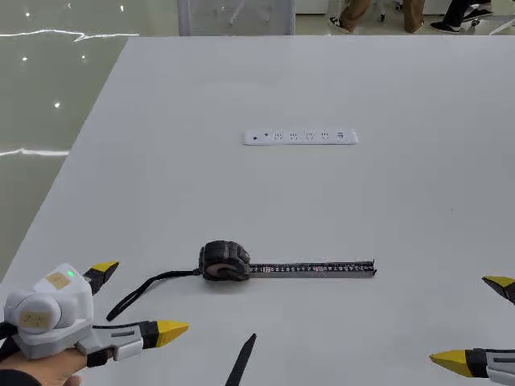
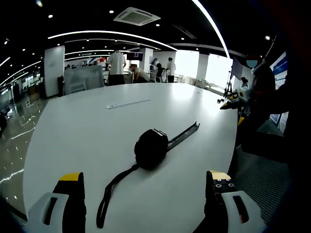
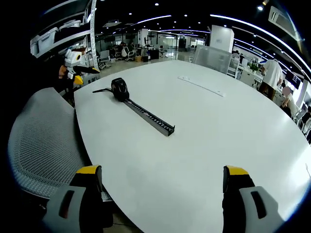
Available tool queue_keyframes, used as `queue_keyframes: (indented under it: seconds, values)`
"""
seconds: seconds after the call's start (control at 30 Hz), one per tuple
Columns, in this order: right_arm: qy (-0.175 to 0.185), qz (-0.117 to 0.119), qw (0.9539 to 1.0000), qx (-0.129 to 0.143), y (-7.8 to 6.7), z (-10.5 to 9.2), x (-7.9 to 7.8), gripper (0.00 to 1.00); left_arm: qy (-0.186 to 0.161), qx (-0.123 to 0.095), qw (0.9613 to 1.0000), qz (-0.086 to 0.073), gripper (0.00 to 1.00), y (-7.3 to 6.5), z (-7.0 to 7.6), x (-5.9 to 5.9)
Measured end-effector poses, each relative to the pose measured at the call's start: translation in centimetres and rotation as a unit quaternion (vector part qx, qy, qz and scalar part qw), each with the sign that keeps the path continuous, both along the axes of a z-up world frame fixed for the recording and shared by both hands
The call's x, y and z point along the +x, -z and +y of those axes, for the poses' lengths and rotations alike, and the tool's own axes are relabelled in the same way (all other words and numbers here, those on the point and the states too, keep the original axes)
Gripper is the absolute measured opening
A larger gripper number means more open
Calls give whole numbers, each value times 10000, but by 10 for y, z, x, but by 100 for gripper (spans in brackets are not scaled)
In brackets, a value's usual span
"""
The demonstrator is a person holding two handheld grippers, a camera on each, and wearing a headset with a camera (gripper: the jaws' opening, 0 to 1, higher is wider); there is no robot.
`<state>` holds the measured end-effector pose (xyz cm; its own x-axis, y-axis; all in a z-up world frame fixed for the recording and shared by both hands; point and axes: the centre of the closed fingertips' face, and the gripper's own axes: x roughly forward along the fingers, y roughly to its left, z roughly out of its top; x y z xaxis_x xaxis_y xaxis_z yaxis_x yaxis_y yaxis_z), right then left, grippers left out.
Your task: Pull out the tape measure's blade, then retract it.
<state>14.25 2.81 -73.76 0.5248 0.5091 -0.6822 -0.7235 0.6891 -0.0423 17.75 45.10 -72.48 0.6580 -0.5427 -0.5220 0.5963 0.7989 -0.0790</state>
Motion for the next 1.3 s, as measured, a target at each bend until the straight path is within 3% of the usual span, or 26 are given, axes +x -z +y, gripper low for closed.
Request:
queue_keyframes:
  seconds: [0.1, 0.17, 0.2, 0.27, 0.4, 0.53, 0.57, 0.7, 0.8, 0.87, 0.93, 1.0, 1.07, 1.13, 1.2, 1.3]
  values:
    - [-344, 36, 9991, -229, 1, 2, 9, 100, -171, -52, 9998, 8, 100, -3, -9, 13]
    - [-482, 73, 9984, -301, 0, 5, 17, 100, -282, 172, 9994, 135, 100, 5, -13, 22]
    - [-505, 95, 9982, -316, 0, 7, 21, 100, -274, 173, 9993, 198, 100, 7, -17, 24]
    - [-663, 132, 9964, -504, 2, 9, 30, 100, -275, -131, 9994, 175, 100, 3, -33, 30]
    - [-1058, 186, 9916, -725, 9, 19, 47, 100, -489, -195, 9984, 222, 100, 10, -54, 43]
    - [-1244, 240, 9890, -768, 18, 28, 62, 100, -569, -44, 9982, 175, 100, 21, -69, 54]
    - [-1361, 225, 9873, -783, 20, 33, 66, 100, -636, 93, 9977, 212, 100, 26, -71, 56]
    - [-1600, 336, 9828, -854, 29, 43, 77, 99, -793, 107, 9964, 268, 100, 34, -82, 61]
    - [-1896, 431, 9765, -927, 36, 54, 82, 94, -978, 18, 9950, 188, 100, 36, -89, 64]
    - [-2119, 629, 9706, -950, 44, 61, 83, 89, -1128, 41, 9935, 117, 100, 38, -92, 67]
    - [-2336, 750, 9642, -1011, 50, 67, 84, 81, -1292, 77, 9915, 160, 100, 46, -93, 67]
    - [-2515, 815, 9584, -1072, 55, 73, 87, 72, -1491, 130, 9887, 42, 100, 48, -89, 66]
    - [-2785, 822, 9484, -1277, 59, 75, 90, 66, -1640, 100, 9864, -58, 100, 49, -87, 64]
    - [-2867, 795, 9443, -1407, 61, 76, 95, 62, -1699, 17, 9854, -129, 100, 50, -87, 61]
    - [-2922, 831, 9402, -1540, 64, 76, 100, 56, -1668, -203, 9852, -353, 100, 44, -90, 59]
    - [-2998, 864, 9363, -1612, 70, 77, 109, 49, -1653, -167, 9850, -470, 100, 46, -90, 57]
